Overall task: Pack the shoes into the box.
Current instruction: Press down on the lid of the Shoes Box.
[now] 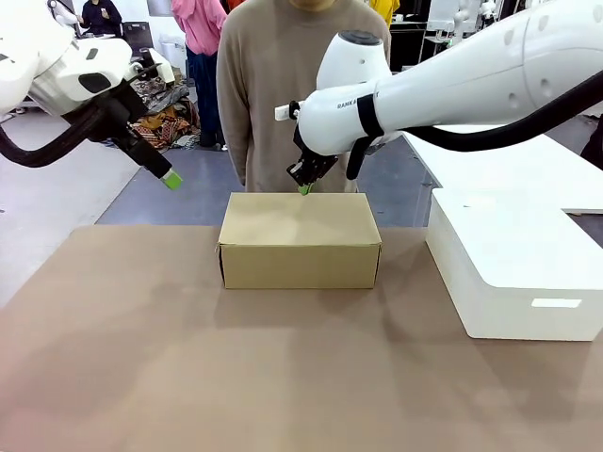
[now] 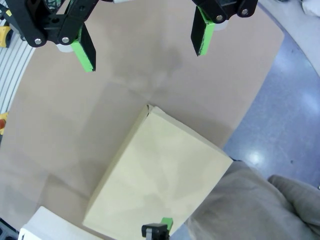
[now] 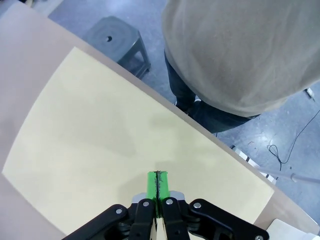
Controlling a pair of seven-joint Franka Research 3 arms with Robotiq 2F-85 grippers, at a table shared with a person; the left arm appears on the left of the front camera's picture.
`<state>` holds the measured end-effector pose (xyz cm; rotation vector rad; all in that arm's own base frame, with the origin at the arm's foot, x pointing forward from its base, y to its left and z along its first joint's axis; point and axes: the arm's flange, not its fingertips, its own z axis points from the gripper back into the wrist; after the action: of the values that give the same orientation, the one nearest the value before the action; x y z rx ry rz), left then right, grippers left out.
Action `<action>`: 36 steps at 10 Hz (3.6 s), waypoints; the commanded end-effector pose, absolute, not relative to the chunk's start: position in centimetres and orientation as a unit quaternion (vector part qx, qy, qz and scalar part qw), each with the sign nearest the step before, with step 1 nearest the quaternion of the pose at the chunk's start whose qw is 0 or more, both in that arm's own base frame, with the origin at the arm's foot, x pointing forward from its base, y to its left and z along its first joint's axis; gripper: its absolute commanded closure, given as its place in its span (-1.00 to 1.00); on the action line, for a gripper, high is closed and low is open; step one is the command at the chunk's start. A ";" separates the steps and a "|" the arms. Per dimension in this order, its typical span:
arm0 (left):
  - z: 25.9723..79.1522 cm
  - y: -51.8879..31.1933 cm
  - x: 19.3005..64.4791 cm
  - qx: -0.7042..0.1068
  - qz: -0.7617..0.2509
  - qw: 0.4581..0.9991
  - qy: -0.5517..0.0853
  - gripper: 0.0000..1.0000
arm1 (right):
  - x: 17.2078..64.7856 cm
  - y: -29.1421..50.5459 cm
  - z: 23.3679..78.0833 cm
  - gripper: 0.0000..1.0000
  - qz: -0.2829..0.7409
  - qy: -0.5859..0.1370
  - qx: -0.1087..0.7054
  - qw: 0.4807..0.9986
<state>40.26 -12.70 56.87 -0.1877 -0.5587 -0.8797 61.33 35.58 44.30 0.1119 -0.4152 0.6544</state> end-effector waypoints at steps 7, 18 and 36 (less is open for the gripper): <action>57.2 -12.6 40.4 -0.085 -0.414 0.868 -0.261 -1.00 | 63.8 36.5 40.3 1.00 0.284 -0.165 0.022 0.944; 57.2 -12.6 40.4 -0.085 -0.414 0.868 -0.261 -1.00 | 55.0 32.3 48.2 1.00 0.351 -0.192 0.059 0.915; 57.2 -12.6 40.4 -0.085 -0.414 0.868 -0.261 -1.00 | 34.6 19.3 54.3 -1.00 0.365 -0.214 0.070 0.903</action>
<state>40.41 -12.66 56.92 -0.1883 -0.5585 -0.8784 34.80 19.50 54.95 0.1097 -0.4152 0.7672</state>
